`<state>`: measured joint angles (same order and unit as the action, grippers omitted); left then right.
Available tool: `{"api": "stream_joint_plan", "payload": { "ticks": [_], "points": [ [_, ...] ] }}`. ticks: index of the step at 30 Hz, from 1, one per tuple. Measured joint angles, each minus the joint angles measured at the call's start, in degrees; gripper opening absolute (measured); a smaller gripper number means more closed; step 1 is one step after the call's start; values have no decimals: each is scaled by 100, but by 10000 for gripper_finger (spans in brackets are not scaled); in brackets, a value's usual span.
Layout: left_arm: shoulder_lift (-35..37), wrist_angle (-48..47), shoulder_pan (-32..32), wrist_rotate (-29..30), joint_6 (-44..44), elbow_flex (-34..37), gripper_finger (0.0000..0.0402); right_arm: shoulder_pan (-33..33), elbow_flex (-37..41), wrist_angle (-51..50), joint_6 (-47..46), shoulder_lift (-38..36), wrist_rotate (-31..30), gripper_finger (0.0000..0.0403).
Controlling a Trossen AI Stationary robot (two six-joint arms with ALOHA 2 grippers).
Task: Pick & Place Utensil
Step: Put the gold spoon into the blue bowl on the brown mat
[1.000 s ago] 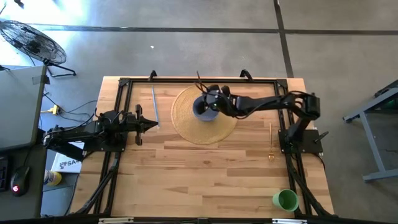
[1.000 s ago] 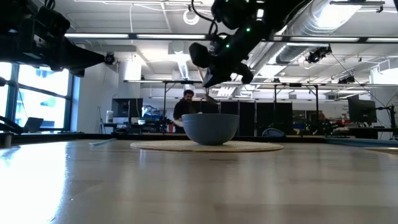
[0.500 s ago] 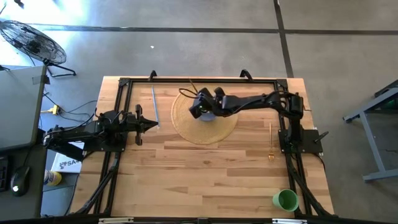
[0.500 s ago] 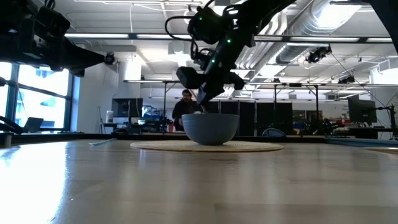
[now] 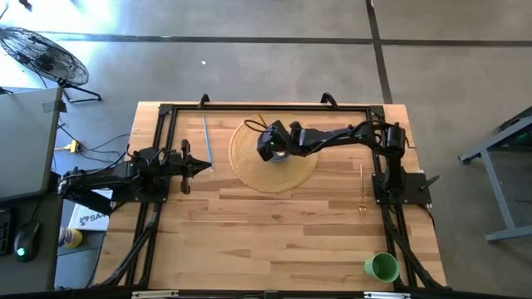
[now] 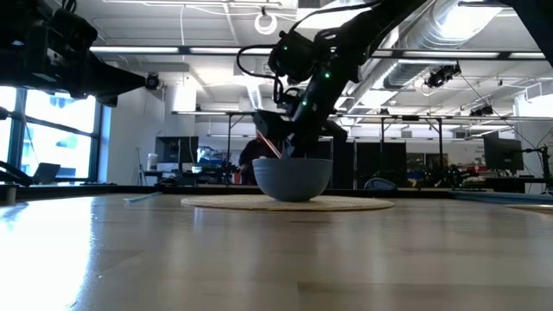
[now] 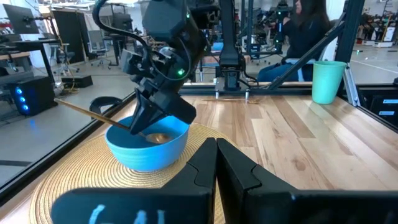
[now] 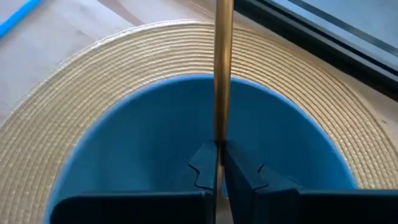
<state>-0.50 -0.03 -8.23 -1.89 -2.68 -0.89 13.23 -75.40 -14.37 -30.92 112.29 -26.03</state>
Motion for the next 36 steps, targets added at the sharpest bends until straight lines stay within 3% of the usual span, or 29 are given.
{"api": "stream_joint_plan", "payload": {
  "ticks": [7, 36],
  "points": [
    [-1, 0, -2, 0, 0, 0, 1, 111, 9, 432, 297, -2, 206, 4],
    [0, -1, 1, -1, 0, 0, 1, 151, 36, 636, 874, 87, 688, 5]
  ]
}}
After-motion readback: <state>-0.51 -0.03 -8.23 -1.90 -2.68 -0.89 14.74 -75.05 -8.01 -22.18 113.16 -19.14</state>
